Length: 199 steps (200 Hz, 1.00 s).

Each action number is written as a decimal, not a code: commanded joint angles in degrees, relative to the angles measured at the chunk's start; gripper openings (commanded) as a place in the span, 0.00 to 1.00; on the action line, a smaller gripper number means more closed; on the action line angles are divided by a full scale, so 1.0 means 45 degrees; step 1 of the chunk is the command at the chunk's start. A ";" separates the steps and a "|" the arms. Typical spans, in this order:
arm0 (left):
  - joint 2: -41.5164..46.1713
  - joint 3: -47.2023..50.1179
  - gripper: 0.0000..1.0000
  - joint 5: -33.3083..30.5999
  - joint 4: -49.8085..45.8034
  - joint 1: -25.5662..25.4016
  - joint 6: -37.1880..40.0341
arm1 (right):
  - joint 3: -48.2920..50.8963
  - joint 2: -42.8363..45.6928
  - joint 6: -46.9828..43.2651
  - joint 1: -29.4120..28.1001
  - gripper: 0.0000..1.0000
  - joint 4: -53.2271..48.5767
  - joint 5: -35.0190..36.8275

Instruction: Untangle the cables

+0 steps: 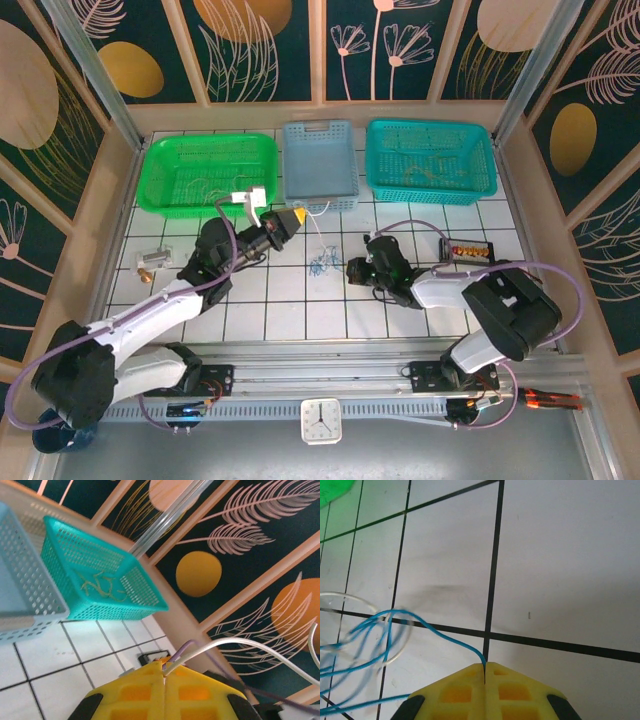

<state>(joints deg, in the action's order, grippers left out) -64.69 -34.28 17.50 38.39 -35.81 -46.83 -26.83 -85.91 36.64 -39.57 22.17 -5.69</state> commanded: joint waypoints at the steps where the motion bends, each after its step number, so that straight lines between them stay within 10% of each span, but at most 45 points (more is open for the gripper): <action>1: 0.0464 -0.0766 0.00 -0.0159 0.1088 -0.0046 -0.0484 | 0.0159 -0.0248 0.0116 -0.0131 0.00 0.0365 0.0484; 172: 0.0488 -0.1929 0.00 -0.0495 0.0199 -0.0057 -0.0415 | -0.0584 0.1101 -0.1082 -0.0054 0.00 -0.0949 0.0039; 199: 0.0488 -0.1947 0.00 -0.0414 0.0131 -0.0060 -0.0422 | -0.0718 0.1774 -0.1379 -0.0088 0.35 -0.1080 -0.0404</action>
<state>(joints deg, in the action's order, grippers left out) -63.35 -43.24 15.81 37.74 -35.81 -48.51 -28.51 -81.49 32.77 -39.86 19.07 -5.85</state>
